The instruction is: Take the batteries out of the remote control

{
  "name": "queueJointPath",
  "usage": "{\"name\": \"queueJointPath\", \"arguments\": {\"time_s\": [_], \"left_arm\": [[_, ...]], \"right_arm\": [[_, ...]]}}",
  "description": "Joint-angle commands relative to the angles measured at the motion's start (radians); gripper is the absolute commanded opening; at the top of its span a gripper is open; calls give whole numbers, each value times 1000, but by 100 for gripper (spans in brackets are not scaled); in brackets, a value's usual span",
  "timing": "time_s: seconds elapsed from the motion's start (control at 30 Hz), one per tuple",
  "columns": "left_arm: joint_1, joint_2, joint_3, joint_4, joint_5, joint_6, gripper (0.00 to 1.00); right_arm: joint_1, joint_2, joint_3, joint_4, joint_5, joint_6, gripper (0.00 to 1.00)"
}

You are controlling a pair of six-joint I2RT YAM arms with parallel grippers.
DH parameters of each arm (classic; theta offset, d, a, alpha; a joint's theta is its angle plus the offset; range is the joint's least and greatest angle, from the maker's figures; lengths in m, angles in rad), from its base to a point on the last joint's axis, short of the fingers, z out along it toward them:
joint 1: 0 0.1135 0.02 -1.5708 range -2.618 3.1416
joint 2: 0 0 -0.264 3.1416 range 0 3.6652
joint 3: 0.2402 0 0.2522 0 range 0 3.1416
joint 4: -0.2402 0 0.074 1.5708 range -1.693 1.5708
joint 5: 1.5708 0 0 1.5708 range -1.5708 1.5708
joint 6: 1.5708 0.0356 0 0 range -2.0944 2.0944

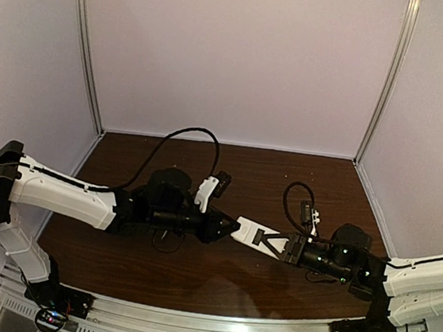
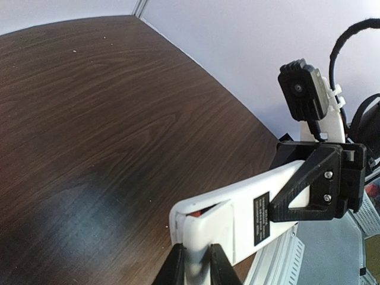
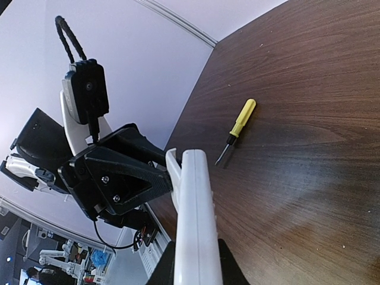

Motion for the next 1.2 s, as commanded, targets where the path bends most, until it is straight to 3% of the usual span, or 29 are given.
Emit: {"name": "queueJointPath", "arguments": {"time_s": [0.0, 0.2, 0.4, 0.8, 0.97, 1.17], "left_arm": [[-3, 4, 14, -41, -30, 19, 15], [-3, 6, 14, -26, -9, 18, 24], [-3, 27, 22, -7, 36, 22, 46], [-3, 63, 47, 1, 74, 33, 62], [-3, 70, 51, 6, 86, 41, 62], [-3, 67, 54, -12, 52, 43, 34]], "right_arm": [[11, -53, 18, 118, -72, -1, 0], [10, -51, 17, 116, -63, -6, 0], [11, -38, 17, 128, -63, -1, 0], [11, -31, 22, 130, -65, -3, 0], [10, -29, 26, 130, -69, -2, 0], [10, -54, 24, 132, -86, -1, 0]]}}
